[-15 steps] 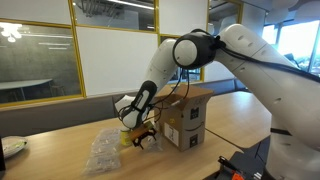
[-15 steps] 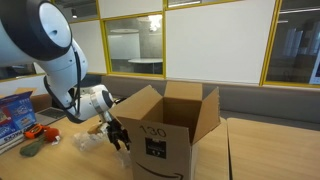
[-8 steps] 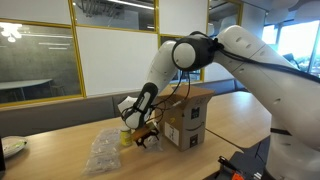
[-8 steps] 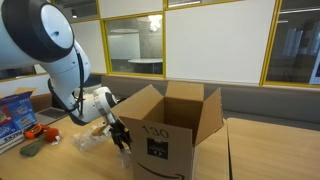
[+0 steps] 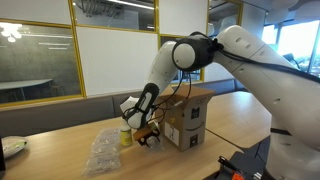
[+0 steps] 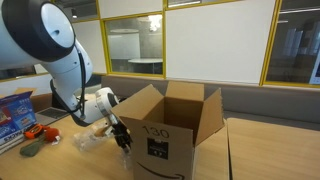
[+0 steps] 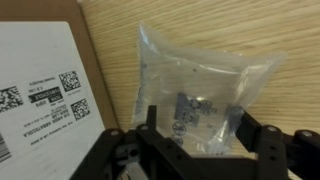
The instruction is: Put the objects on the table in the box
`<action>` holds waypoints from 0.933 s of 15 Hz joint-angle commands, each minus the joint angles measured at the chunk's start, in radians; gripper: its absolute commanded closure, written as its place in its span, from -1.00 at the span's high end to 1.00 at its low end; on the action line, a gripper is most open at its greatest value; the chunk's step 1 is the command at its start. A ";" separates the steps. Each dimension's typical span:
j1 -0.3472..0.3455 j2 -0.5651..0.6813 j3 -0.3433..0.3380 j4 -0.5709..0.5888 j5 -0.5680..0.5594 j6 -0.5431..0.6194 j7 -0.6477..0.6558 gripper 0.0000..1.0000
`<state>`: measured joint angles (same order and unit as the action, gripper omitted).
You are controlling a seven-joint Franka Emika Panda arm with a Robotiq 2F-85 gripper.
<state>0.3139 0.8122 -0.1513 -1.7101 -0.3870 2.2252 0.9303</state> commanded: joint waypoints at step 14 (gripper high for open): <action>0.069 -0.350 -0.022 -0.232 -0.078 0.182 0.105 -0.73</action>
<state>0.3431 0.6191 -0.1631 -1.8149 -0.4005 2.3480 0.9702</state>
